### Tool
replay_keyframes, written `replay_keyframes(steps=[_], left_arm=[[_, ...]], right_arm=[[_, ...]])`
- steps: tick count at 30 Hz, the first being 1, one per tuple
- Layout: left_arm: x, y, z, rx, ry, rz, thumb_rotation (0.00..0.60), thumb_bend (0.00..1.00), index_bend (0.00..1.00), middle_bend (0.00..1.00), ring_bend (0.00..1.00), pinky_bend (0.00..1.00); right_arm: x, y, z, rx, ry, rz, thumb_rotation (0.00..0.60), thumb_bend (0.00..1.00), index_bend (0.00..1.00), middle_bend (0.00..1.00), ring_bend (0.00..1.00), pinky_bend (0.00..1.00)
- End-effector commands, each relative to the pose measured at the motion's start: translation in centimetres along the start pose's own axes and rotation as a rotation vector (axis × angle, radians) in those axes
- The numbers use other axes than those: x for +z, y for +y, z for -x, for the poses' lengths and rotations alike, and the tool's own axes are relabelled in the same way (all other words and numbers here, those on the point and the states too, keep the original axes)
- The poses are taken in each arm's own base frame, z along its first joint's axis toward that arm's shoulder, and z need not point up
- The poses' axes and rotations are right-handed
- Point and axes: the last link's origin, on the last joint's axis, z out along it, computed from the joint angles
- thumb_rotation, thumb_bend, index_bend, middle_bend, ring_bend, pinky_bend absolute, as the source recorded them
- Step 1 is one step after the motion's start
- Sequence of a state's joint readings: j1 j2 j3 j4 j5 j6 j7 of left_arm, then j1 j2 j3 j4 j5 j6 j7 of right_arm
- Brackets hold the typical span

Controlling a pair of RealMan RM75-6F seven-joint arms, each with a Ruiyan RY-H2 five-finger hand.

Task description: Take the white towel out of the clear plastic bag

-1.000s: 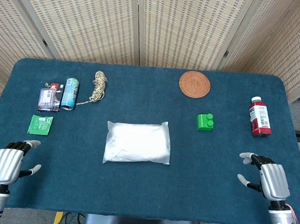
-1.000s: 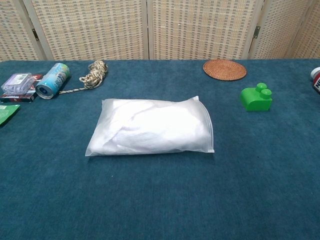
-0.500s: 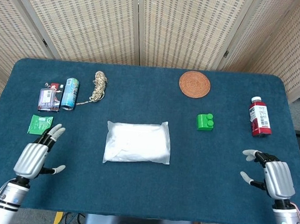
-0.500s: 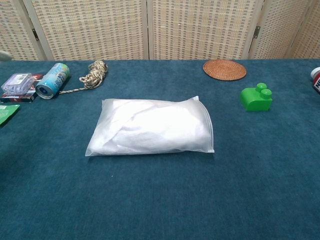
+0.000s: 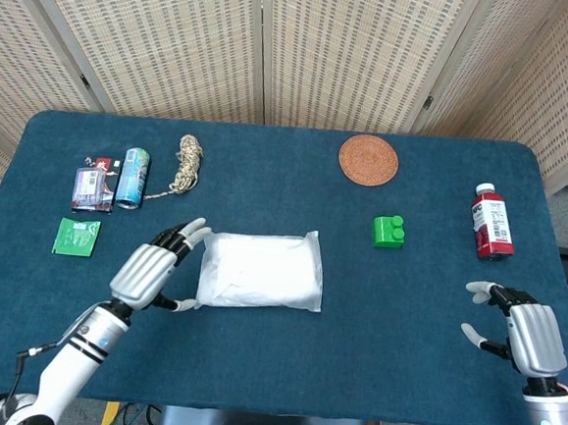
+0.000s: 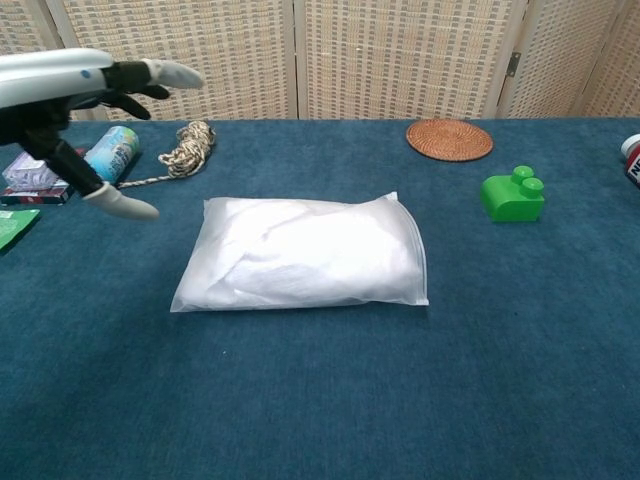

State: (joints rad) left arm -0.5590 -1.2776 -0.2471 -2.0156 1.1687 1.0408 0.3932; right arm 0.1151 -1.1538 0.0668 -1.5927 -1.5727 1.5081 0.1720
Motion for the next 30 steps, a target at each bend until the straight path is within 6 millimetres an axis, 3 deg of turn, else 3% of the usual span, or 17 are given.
replay_keyframes(steps=[1,10,21,30], left_arm=[[1.9,2.0,0.8,0.011,-0.042,0.04,0.6,0.0,0.0,0.0,0.0,0.07],[5.4,4.6,3.3,0.062,-0.151,0.056,0.6,0.0,0.0,0.0,0.0,0.04],[7.9,4.4,5.3,0.099,-0.229,-0.028,0.6,0.0,0.0,0.0,0.0,0.02],[9.8,5.3,6.3,0.094,-0.28,-0.025,0.6,0.0,0.0,0.0,0.0,0.02]], right_arm=[[0.0,0.2,0.0,0.003,0.0,0.004,0.6,0.11,0.38,0.49,0.47,0.51],[0.0,0.2,0.5,0.009,-0.015,-0.002,0.6,0.11,0.38,0.49,0.47,0.51],[0.1,0.0,1.0,0.01,-0.03,-0.01,0.6,0.11,0.38,0.49,0.47,0.51],[0.4,-0.5,1.6,0.02,-0.049,-0.024,0.6,0.11,0.38,0.49,0.47,0.51]])
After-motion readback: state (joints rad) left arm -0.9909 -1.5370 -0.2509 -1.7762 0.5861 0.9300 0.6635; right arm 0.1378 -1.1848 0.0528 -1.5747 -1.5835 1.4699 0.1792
